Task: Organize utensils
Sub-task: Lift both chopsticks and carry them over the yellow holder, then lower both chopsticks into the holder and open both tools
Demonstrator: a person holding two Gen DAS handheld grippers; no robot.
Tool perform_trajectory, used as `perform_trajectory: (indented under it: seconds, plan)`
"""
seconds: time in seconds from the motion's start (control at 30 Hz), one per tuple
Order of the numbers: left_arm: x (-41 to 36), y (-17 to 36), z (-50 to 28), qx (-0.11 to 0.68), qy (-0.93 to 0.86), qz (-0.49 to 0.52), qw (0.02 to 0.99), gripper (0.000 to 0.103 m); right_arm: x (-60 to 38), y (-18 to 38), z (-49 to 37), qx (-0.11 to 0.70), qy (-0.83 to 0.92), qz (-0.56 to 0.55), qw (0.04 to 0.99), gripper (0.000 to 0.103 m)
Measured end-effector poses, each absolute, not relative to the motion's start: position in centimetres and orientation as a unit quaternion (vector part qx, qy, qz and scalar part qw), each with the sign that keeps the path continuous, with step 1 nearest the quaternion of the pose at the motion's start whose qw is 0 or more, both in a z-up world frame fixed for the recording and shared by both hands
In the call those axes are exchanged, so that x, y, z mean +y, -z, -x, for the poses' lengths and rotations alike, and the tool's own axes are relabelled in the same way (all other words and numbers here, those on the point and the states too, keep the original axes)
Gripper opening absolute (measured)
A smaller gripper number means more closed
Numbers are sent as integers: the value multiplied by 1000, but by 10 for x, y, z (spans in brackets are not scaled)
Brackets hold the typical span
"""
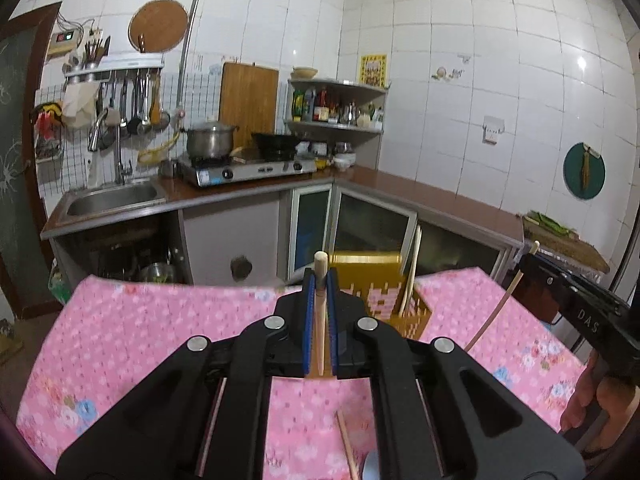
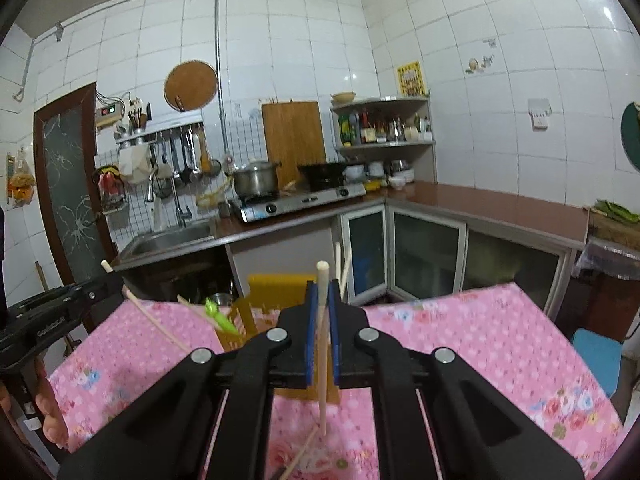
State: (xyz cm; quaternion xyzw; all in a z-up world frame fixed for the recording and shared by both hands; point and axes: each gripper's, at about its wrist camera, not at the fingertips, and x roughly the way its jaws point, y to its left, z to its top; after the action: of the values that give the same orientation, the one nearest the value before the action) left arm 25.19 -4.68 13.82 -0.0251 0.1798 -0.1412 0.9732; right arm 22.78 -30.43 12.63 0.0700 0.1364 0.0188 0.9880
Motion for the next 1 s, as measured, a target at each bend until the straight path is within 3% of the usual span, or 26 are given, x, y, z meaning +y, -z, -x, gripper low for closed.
perform_trajectory:
  seconds: [0.5, 1.0]
  plan:
    - [-71, -228, -277, 124, 141, 28, 982, 4, -301, -208, -273, 101, -19, -53, 993, 6]
    - [-98, -170, -366, 156, 137, 18, 978, 4, -307, -163, -347, 148, -12, -52, 988, 6]
